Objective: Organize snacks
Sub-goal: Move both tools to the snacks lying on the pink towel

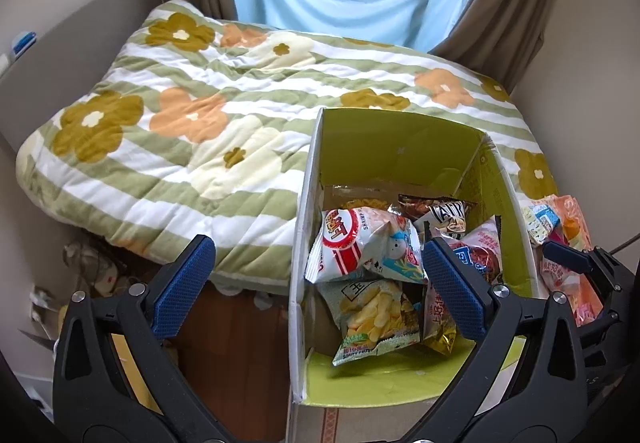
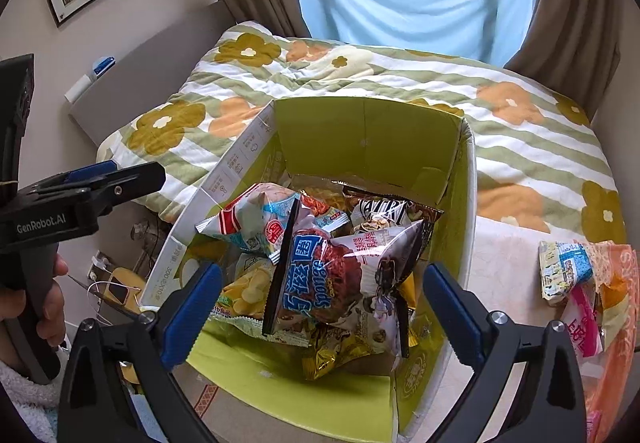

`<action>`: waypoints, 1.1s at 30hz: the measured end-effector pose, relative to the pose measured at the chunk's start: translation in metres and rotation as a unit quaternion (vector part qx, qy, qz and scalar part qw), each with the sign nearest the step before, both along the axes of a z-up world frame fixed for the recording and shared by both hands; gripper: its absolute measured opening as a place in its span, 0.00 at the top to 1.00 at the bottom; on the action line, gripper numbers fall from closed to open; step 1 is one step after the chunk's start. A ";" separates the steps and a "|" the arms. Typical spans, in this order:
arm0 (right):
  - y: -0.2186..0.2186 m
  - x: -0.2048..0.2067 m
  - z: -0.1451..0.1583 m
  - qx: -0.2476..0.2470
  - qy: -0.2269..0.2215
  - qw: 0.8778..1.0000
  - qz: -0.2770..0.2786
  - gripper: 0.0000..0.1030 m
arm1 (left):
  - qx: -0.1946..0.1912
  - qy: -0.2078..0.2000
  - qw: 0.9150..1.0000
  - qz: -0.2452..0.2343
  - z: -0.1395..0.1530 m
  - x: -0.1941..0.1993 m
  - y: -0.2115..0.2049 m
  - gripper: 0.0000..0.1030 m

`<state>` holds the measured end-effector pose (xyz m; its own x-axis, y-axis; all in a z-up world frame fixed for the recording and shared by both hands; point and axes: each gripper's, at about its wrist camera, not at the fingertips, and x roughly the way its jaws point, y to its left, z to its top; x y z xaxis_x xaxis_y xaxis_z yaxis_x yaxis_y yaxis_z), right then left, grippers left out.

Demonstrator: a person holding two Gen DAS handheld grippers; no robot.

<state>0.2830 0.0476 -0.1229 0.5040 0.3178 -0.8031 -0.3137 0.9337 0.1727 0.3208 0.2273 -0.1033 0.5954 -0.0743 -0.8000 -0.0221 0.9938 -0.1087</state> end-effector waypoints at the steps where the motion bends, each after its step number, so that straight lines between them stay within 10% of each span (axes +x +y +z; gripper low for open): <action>1: -0.001 -0.003 0.002 0.003 -0.002 1.000 -0.002 0.03 | -0.001 -0.002 1.000 -0.002 0.001 -0.003 0.000 0.00; 19: -0.060 -0.078 0.044 -0.012 -0.050 0.992 -0.117 0.03 | -0.036 -0.038 0.994 -0.101 0.023 -0.039 -0.061 0.00; 33: -0.230 -0.131 0.024 -0.037 -0.012 0.973 -0.229 0.03 | -0.052 0.001 0.981 -0.188 0.006 -0.047 -0.252 0.00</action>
